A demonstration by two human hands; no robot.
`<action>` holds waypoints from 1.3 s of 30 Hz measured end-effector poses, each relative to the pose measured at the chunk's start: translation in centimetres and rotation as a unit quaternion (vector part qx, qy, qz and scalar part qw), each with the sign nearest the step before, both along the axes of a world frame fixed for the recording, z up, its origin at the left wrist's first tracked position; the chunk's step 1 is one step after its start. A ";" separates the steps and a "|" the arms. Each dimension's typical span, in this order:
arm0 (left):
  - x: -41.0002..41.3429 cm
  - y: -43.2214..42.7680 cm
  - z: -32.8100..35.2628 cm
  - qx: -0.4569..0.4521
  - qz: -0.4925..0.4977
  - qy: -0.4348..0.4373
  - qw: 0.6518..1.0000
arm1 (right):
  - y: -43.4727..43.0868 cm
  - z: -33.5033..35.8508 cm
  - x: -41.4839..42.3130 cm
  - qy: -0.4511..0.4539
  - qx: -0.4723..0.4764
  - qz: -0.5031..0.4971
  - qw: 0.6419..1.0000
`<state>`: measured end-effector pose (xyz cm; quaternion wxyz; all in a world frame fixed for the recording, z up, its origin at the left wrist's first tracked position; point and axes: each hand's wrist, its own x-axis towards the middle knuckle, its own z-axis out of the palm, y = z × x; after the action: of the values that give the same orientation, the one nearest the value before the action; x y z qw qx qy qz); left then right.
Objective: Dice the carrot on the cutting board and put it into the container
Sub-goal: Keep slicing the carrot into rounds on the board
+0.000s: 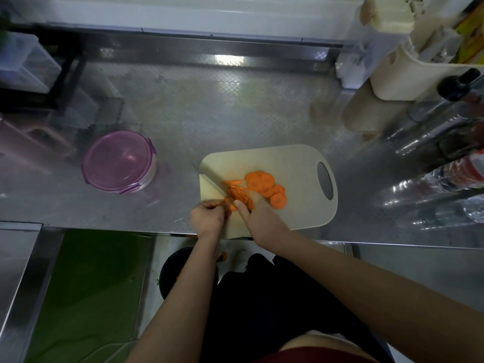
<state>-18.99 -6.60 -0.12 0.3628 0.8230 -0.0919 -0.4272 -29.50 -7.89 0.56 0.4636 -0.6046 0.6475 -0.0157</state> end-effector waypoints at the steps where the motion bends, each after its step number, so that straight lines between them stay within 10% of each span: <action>1: 0.0 0.0 0.0 0.001 0.001 -0.003 1.000 | -0.1 -0.1 0.0 0.000 -0.003 -0.002 1.000; 39: -0.3 0.4 -1.1 -0.024 -0.026 -0.011 0.999 | -1.4 1.1 -1.5 -0.085 -0.016 0.072 0.994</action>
<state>-19.24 -6.16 -1.26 0.3701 0.8159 -0.1279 -0.4254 -31.05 -9.24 1.69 0.5070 -0.6536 0.5602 -0.0434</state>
